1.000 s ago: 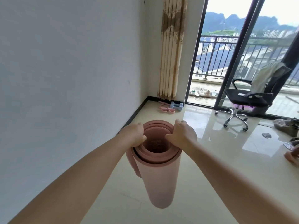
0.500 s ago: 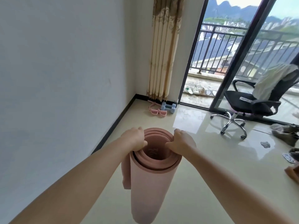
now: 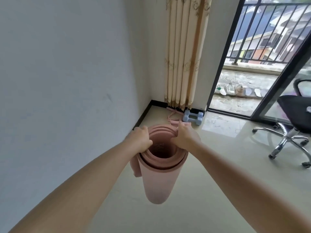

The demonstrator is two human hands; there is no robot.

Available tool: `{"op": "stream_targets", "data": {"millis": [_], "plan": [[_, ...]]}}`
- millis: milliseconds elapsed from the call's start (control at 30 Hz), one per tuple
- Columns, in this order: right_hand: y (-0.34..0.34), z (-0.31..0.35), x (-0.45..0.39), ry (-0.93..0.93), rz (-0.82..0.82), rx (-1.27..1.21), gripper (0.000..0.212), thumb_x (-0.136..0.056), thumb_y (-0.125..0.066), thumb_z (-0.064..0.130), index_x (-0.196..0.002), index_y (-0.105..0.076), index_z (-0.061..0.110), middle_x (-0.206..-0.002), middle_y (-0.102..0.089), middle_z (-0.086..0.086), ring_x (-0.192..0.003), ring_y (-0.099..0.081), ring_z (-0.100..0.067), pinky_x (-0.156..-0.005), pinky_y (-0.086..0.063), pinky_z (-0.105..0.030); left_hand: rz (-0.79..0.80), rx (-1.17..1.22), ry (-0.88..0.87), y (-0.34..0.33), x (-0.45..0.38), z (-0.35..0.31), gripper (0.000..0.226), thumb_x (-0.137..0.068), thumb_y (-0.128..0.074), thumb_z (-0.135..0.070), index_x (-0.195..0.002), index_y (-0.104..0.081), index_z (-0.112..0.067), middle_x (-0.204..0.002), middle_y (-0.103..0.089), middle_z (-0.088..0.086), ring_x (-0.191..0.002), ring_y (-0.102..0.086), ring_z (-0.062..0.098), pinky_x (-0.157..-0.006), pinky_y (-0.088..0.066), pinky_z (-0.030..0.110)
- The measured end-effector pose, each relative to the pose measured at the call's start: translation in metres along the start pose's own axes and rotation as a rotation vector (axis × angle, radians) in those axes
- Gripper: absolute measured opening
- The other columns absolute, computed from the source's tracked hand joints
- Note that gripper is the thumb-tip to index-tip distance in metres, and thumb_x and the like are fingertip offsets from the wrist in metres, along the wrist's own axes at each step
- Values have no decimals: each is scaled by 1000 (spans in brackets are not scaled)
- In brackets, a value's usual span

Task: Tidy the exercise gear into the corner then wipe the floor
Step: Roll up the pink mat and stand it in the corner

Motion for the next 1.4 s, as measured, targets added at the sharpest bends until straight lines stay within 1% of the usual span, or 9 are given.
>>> {"op": "stream_targets", "data": {"millis": [233, 467, 600, 733, 867, 1067, 1133, 1233, 1400], "plan": [[49, 14, -186, 37, -19, 63, 46, -86, -60, 28, -121, -42, 5, -127, -45, -16, -114, -51, -33, -87, -47, -39, -49, 47, 32, 60, -178, -18, 39, -92, -45, -21, -127, -37, -5, -125, -46, 17, -112, -51, 32, -77, -39, 31], [82, 31, -385, 29, 41, 100, 45, -87, -59, 27, -122, -42, 5, -127, -45, -15, -110, -54, -31, -75, -45, -32, 6, 52, 41, 119, -373, -29, 41, -94, -47, -22, -128, -38, -2, -129, -49, 17, -115, -52, 33, -87, -45, 35], [98, 42, -487, 28, 82, 90, 45, -86, -57, 25, -123, -42, 5, -126, -47, -15, -95, -52, -27, -70, -43, -31, 61, 56, 43, 151, -472, -33, 42, -95, -47, -24, -130, -37, -2, -130, -48, 18, -116, -52, 33, -89, -45, 35], [110, 47, -574, 23, 118, 102, 47, -86, -57, 25, -125, -41, 4, -128, -45, -15, -108, -54, -31, -71, -43, -31, 81, 68, 56, 173, -553, -35, 44, -95, -47, -24, -131, -36, -2, -131, -47, 18, -116, -52, 33, -87, -45, 34], [118, 53, -673, 69, 153, 115, 48, -86, -58, 25, -126, -40, 4, -128, -45, -14, -110, -54, -31, -69, -43, -30, 74, 96, 92, 192, -642, -36, 44, -95, -49, -24, -130, -37, -2, -129, -48, 17, -114, -54, 32, -84, -44, 32], [116, 53, -819, 145, 243, 156, 54, -87, -58, 25, -131, -37, 2, -130, -46, -15, -110, -56, -32, -68, -42, -29, 103, 186, 199, 202, -775, -39, 41, -94, -51, -24, -128, -39, -3, -125, -50, 16, -111, -55, 31, -79, -42, 30], [114, 52, -858, 141, 277, 172, 57, -87, -59, 25, -132, -35, 1, -130, -48, -17, -111, -56, -33, -69, -42, -30, 117, 205, 226, 199, -813, -41, 44, -93, -52, -23, -129, -38, -3, -128, -49, 17, -114, -54, 32, -84, -44, 33], [105, 54, -909, 146, 315, 219, 61, -87, -59, 24, -136, -31, 1, -135, -43, -18, -118, -51, -34, -83, -47, -35, 148, 244, 268, 189, -862, -37, 49, -92, -55, -22, -133, -35, -3, -133, -46, 19, -120, -50, 35, -94, -44, 37], [72, 54, -979, 132, 370, 272, 50, -90, -56, 22, -131, -34, 4, -134, -39, -14, -117, -49, -31, -84, -45, -34, 184, 301, 287, 164, -936, -21, 51, -92, -55, -23, -136, -35, -5, -133, -46, 16, -119, -51, 32, -96, -46, 37]]}}
Point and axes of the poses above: each hand's wrist, its own x-axis away from the middle knuckle, its own y-axis out of the back of the hand, z = x × y, the point moved 1 cm from there along -x, towards the middle knuckle
